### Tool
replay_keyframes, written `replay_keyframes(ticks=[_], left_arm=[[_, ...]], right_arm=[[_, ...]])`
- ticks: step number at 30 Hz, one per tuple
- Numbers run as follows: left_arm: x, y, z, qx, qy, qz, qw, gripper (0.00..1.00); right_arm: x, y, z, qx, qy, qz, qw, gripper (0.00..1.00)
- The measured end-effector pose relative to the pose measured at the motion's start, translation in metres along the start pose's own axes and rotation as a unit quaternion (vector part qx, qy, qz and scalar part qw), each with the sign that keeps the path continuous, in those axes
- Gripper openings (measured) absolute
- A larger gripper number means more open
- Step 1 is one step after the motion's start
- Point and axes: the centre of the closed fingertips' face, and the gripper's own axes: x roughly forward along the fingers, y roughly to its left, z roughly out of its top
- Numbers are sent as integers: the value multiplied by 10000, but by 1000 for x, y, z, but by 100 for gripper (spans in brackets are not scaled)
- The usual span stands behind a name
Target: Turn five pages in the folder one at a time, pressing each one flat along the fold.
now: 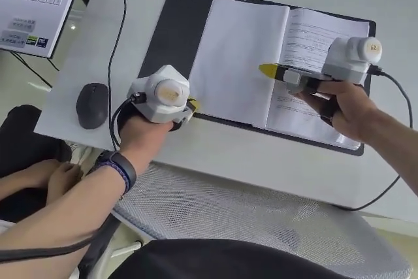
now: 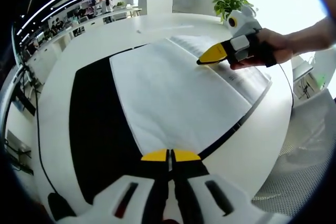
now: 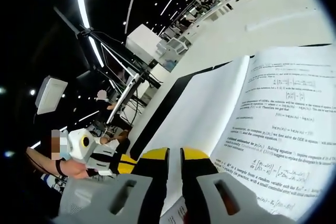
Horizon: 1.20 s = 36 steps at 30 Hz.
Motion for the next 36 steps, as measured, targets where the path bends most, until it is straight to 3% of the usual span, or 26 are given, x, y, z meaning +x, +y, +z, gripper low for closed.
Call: replay_keyframes(ticks=[3, 5, 9, 21, 31, 32, 36], left_arm=[[0, 1, 0, -23, -5, 16, 10000, 0], [0, 1, 0, -23, 6, 22, 10000, 0], [0, 1, 0, -2, 20, 24, 10000, 0], [1, 2, -1, -11, 40, 23, 10000, 0], [1, 2, -1, 59, 70, 22, 10000, 0], [1, 2, -1, 63, 72, 12, 10000, 0], [1, 2, -1, 73, 72, 3, 9999, 0]], right_arm=[[-1, -7, -6, -35, 18, -74, 10000, 0], [-2, -6, -5, 184, -92, 4, 9998, 0], [-1, -6, -5, 186, -131, 28, 9997, 0], [1, -8, -3, 136, 21, 259, 9996, 0], [14, -36, 37, 207, -284, 364, 9987, 0], [16, -43, 45, 152, -433, 211, 9987, 0], [20, -58, 59, 222, -496, 175, 9984, 0]])
